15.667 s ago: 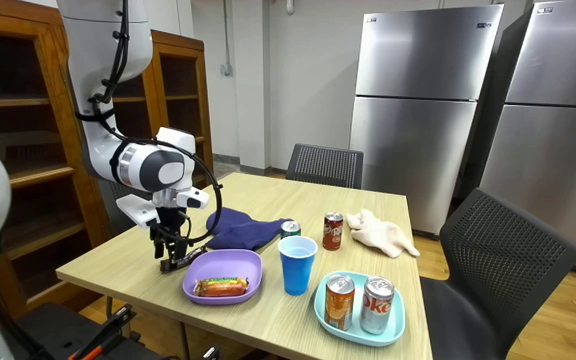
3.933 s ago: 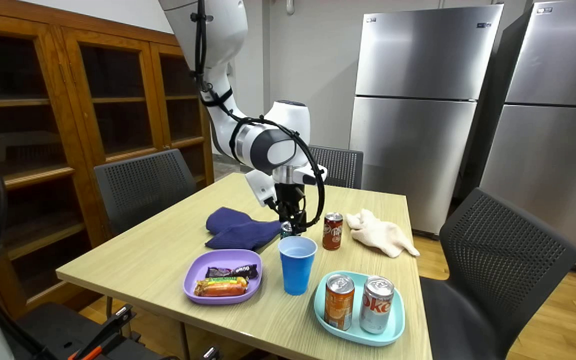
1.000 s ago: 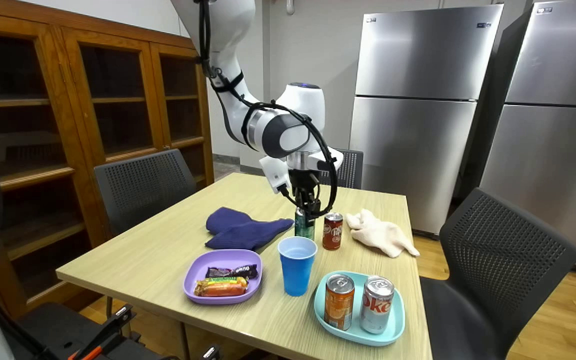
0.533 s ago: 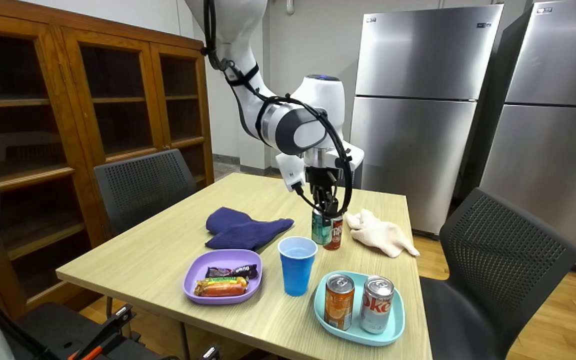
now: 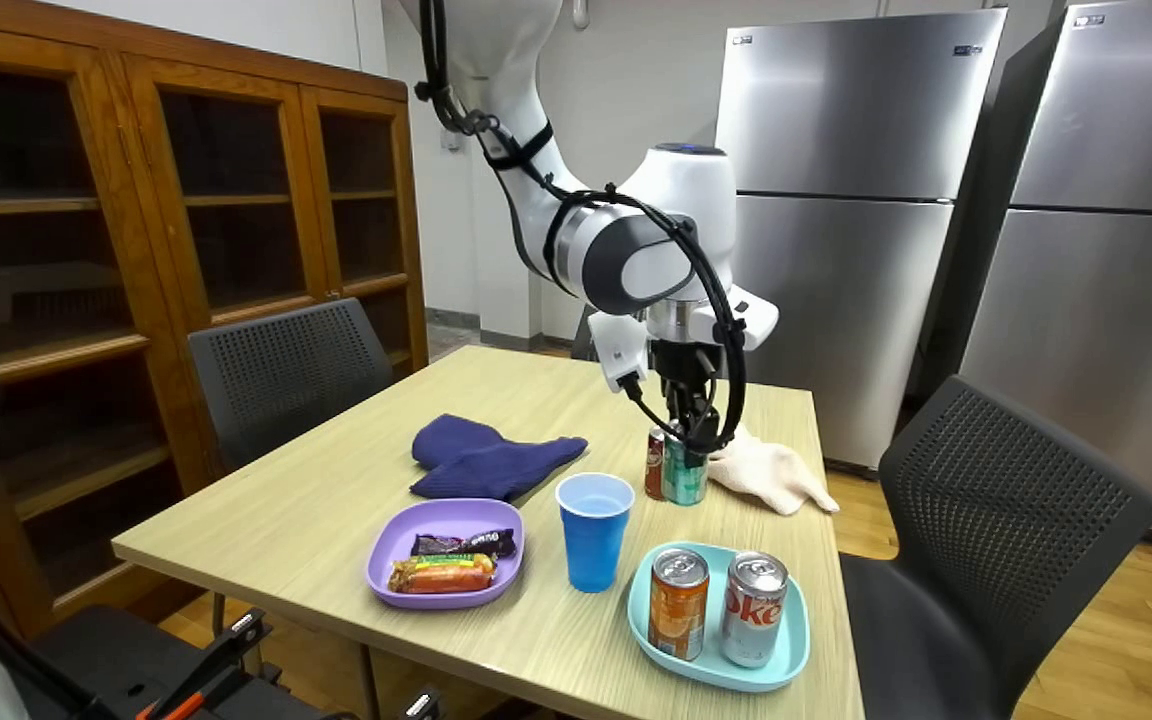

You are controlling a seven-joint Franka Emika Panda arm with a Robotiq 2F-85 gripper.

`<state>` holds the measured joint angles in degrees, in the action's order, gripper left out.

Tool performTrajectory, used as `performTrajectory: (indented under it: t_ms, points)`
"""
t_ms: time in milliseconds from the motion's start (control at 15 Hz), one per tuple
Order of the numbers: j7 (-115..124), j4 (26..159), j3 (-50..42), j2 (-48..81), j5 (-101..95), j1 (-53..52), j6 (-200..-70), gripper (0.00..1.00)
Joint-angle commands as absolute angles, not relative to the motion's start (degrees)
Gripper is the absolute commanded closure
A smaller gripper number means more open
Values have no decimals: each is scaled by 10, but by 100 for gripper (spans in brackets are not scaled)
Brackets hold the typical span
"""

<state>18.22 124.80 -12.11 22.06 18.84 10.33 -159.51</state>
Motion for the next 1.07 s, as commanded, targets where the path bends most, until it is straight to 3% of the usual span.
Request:
performTrajectory:
  t_ms: [0, 1000]
  points:
    - [192, 1268, -130, 192, 184, 113, -1589, 61]
    - [137, 1258, -171, 213, 106, 133, -1559, 61]
